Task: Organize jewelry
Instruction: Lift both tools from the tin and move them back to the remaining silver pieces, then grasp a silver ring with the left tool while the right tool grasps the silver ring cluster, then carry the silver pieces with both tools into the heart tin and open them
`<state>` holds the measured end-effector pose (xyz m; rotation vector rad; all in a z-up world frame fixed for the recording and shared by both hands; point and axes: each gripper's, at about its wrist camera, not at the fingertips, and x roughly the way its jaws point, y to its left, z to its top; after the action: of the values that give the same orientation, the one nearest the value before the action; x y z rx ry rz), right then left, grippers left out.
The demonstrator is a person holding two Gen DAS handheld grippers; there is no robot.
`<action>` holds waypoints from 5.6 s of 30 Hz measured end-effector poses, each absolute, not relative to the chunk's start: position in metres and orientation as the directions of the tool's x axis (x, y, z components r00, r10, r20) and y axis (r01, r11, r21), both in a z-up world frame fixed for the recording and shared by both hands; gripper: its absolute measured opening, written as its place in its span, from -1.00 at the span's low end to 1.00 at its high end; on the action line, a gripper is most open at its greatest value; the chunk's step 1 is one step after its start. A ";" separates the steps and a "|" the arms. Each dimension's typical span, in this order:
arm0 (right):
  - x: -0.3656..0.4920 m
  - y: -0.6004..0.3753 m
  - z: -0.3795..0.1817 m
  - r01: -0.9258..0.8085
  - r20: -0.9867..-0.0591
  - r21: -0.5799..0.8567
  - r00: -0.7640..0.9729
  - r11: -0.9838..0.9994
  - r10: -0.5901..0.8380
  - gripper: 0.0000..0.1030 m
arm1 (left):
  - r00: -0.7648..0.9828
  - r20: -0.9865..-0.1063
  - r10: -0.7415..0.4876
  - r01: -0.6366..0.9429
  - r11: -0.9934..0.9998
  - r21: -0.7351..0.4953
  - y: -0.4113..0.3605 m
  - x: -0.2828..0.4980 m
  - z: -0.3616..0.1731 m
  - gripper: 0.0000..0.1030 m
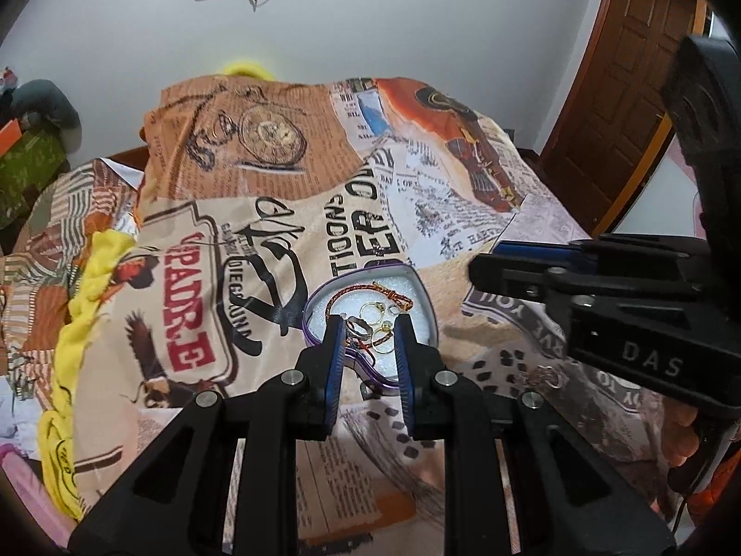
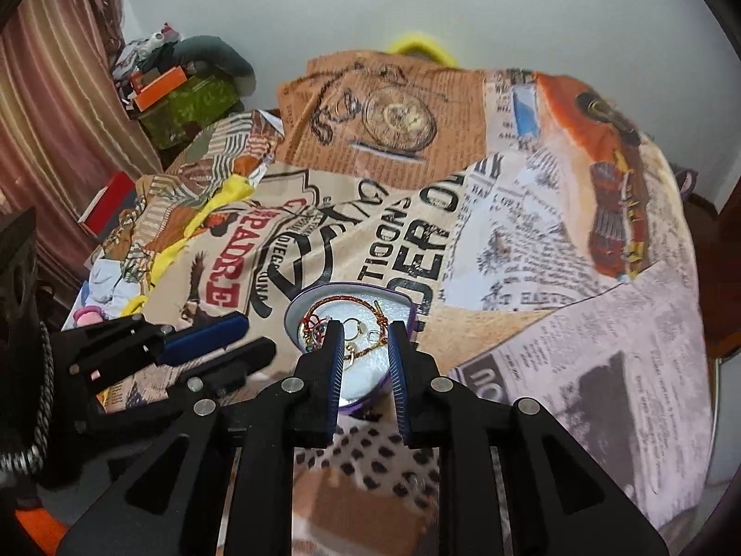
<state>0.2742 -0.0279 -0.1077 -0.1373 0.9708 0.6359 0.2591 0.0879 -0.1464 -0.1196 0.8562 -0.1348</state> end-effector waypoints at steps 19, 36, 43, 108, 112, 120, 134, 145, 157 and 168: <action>0.216 -0.088 -0.080 -0.539 -0.752 0.052 0.533 0.841 0.388 -0.34 | 0.665 -0.722 -0.190 0.121 0.982 -0.147 0.052 0.202 -0.114 -0.34; 0.222 -0.141 -0.141 -0.482 -0.837 0.107 0.429 0.870 0.341 -0.34 | 0.517 -0.822 -0.239 0.223 0.965 -0.140 -0.006 0.241 -0.187 -0.34; 0.225 -0.146 -0.153 -0.487 -0.846 0.158 0.382 0.859 0.372 -0.34 | 0.512 -0.831 -0.216 0.269 0.959 -0.084 -0.022 0.259 -0.196 -0.43; 0.225 -0.112 -0.149 -0.566 -0.843 0.121 0.375 0.816 0.386 -0.34 | 0.591 -0.746 -0.305 0.235 0.951 -0.203 0.014 0.240 -0.148 -0.85; 0.238 -0.108 -0.157 -0.550 -0.858 0.107 0.371 0.828 0.357 -0.34 | 0.592 -0.754 -0.287 0.221 0.957 -0.190 0.022 0.236 -0.156 -0.85; 0.249 -0.110 -0.167 -0.521 -0.863 0.186 0.318 0.833 0.392 -0.34 | 0.584 -0.758 -0.290 0.199 0.957 -0.212 0.031 0.235 -0.169 -0.85; 0.246 -0.107 -0.147 -0.524 -0.844 0.179 0.354 0.833 0.404 -0.46 | 0.621 -0.734 -0.276 0.175 0.961 -0.212 0.044 0.226 -0.154 -0.85; 0.245 -0.079 -0.106 -0.567 -0.781 0.170 0.421 0.806 0.461 -0.46 | 0.690 -0.686 -0.231 0.145 0.973 -0.182 0.067 0.223 -0.126 -0.85; 0.251 -0.041 -0.094 -0.622 -0.742 0.192 0.414 0.759 0.527 -0.46 | 0.706 -0.675 -0.217 0.101 0.973 -0.207 0.095 0.236 -0.131 -0.85; 0.283 -0.018 -0.113 -0.611 -0.769 0.216 0.374 0.762 0.519 -0.46 | 0.685 -0.692 -0.229 0.090 0.969 -0.232 0.109 0.265 -0.150 -0.85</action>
<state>0.2829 -0.0182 -0.1130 -0.1105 0.9413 0.7247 0.2649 0.1087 -0.1496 -0.1852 0.7973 -0.1795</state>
